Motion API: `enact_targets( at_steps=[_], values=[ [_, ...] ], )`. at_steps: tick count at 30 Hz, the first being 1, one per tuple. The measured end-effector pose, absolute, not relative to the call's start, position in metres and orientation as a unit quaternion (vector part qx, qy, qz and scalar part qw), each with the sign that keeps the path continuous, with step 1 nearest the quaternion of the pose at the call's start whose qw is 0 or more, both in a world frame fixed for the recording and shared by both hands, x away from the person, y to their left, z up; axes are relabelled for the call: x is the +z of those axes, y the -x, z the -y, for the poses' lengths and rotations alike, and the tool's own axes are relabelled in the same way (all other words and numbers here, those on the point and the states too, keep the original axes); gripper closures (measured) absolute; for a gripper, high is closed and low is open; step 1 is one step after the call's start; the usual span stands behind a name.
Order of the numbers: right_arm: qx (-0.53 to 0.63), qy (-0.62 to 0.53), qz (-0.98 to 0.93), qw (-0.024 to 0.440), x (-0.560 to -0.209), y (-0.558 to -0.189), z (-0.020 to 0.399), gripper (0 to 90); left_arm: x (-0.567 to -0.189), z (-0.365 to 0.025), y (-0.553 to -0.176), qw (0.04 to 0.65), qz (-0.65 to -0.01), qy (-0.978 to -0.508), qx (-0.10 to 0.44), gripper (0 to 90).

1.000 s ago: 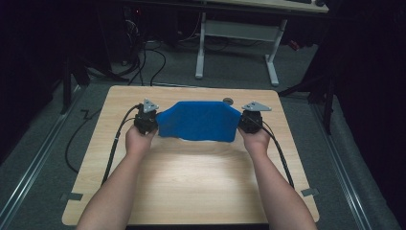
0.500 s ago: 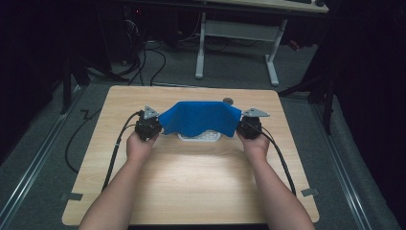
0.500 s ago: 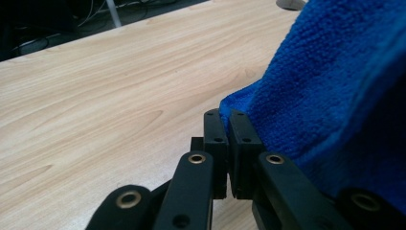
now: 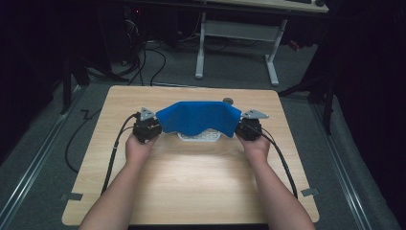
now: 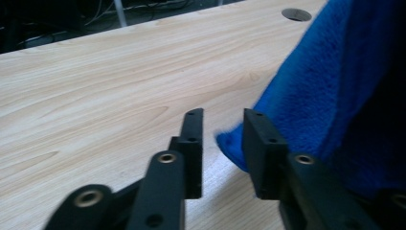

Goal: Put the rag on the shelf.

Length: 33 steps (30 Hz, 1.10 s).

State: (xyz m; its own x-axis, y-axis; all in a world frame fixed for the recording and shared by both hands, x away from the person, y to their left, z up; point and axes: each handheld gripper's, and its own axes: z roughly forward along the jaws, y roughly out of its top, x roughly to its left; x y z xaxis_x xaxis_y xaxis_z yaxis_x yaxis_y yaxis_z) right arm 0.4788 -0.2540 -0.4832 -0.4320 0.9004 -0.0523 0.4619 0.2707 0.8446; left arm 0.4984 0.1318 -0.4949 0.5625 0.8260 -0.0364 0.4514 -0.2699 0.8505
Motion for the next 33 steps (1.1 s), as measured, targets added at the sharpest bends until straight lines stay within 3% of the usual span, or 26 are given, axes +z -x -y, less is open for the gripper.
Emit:
enact_targets(
  at_steps=[9, 33],
  values=[
    [0.404, -0.468, -0.73, 0.292, -0.474, -0.471, 0.27, 69.1, -0.49, -0.143, -0.49, 0.445, -0.427, -0.755, 0.222, 61.4],
    [0.408, -0.482, -0.712, 0.305, -0.474, -0.451, 0.295, 64.3, -0.491, -0.16, -0.476, 0.428, -0.44, -0.753, 0.237, 58.9]
  ],
)
